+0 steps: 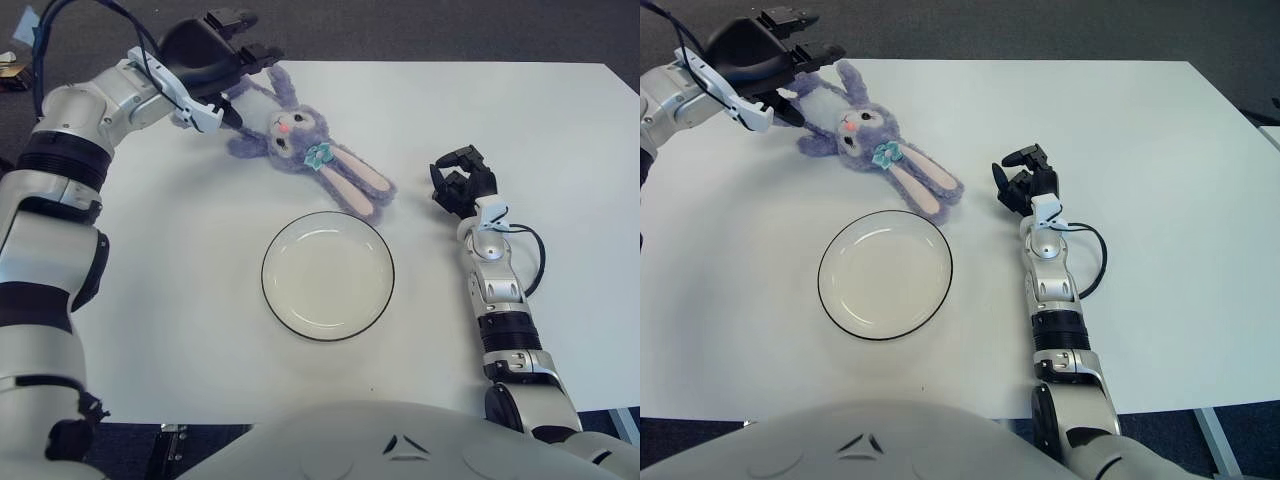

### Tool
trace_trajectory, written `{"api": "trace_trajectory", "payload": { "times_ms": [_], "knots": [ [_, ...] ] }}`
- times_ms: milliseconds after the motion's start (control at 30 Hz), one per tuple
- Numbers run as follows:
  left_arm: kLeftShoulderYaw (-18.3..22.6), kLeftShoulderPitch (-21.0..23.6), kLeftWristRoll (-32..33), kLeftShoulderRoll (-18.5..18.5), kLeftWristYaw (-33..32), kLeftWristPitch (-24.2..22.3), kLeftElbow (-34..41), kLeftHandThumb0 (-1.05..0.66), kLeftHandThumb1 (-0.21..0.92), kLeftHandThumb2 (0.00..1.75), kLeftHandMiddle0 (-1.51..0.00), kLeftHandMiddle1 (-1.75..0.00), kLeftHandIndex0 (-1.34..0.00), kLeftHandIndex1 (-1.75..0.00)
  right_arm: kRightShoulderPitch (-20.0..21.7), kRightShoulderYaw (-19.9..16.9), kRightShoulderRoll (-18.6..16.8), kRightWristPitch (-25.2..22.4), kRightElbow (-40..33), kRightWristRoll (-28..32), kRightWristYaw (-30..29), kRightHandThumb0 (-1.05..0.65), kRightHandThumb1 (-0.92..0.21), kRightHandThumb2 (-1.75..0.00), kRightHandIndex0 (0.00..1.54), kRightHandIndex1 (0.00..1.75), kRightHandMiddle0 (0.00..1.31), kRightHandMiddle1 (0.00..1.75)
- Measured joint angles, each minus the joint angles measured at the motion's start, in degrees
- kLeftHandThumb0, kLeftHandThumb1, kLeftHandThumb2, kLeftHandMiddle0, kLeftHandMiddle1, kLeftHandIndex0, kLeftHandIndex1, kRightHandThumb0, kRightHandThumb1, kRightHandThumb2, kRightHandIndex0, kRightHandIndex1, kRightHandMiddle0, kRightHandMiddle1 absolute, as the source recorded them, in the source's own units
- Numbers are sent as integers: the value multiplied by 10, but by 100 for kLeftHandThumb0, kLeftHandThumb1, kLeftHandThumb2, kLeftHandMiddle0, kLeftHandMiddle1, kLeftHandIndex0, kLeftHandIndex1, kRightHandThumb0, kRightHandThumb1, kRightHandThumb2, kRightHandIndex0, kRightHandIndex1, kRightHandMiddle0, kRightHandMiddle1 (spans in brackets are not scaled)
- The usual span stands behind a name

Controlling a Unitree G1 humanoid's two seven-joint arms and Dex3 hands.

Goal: Put the doll into the plate.

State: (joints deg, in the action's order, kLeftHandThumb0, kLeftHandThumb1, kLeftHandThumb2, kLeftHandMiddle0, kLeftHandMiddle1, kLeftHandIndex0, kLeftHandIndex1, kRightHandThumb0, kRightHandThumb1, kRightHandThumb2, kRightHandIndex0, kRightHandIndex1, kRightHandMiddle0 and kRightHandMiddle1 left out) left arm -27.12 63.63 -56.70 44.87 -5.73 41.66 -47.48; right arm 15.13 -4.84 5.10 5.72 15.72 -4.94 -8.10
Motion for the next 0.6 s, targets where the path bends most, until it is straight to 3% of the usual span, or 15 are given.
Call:
{"api": "trace_trajectory", "payload": {
  "times_ms": [333,600],
  "knots": [
    [1,5,50,-14,96,-17,-13,-77,87,1,-16,0,-25,0,-1,-2,1,0,0,0,2,-37,-80,-57,76,167,38,162],
    [0,9,65,-22,116,-33,-21,-77,87,0,-16,0,-24,0,-1,-3,2,0,0,1,2,-37,-80,-57,76,167,39,162]
  ]
}}
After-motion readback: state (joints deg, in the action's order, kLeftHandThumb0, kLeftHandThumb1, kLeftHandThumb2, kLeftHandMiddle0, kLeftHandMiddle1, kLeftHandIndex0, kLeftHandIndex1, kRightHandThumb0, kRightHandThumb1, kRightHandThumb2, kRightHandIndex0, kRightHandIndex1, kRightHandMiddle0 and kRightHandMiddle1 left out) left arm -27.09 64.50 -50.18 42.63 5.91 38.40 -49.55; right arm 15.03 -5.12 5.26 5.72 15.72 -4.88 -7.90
